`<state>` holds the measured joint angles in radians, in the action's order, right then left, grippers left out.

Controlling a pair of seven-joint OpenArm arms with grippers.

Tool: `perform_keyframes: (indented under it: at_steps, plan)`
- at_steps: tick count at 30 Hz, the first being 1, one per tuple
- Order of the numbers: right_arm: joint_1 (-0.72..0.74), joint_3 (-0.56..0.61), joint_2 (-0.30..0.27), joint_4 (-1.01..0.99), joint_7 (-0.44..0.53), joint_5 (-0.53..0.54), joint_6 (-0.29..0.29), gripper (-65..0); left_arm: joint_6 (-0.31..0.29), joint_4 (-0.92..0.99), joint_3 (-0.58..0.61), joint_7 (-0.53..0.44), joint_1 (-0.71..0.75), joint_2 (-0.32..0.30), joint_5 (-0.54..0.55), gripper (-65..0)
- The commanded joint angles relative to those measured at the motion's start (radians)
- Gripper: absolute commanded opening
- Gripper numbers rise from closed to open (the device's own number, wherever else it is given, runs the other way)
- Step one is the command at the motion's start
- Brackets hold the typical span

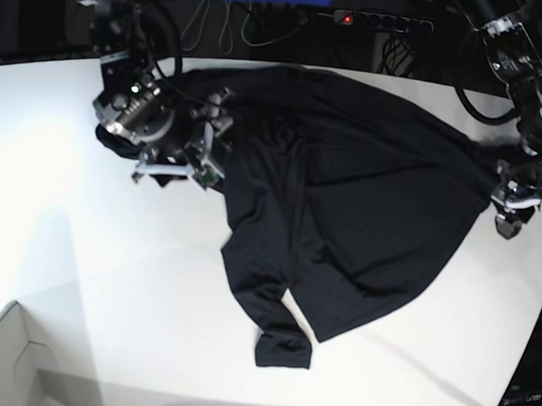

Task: Layout the t-shirt on the table in an organized manner, then fold the t-shirt properly
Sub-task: 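Pull the grasped shirt edge with the right gripper away from the left gripper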

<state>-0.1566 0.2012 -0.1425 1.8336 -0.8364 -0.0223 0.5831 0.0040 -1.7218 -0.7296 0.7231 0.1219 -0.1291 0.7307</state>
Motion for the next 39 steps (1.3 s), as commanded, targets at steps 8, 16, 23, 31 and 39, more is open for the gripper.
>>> perform_keyframes:
  at_steps: [8, 16, 23, 31, 39]
  plan:
    - [-0.041, 0.004, 0.005, 0.018, 0.021, 0.018, -0.001, -23.0, -0.008, -0.016, -0.002, -0.017, -0.029, -0.013, 0.013, -35.1]
    - [-0.027, 0.024, 0.008, -0.048, 0.029, 0.022, -0.001, -34.1, -0.008, -0.016, -0.002, -0.017, -0.02, -0.011, 0.014, -35.1]
    - [-0.01, 0.062, 0.008, -0.058, 0.029, 0.022, -0.001, -50.8, -0.008, -0.016, -0.002, -0.021, -0.005, -0.011, 0.014, -35.1]
    - [0.087, 0.027, 0.005, -0.056, 0.027, 0.022, -0.001, -65.0, -0.008, -0.016, -0.002, -0.02, -0.005, -0.011, 0.011, -35.1]
    - [0.363, -0.162, 0.004, -0.09, 0.021, 0.018, -0.001, -65.0, -0.008, -0.016, 0.002, -0.017, -0.014, -0.011, 0.01, -35.1]
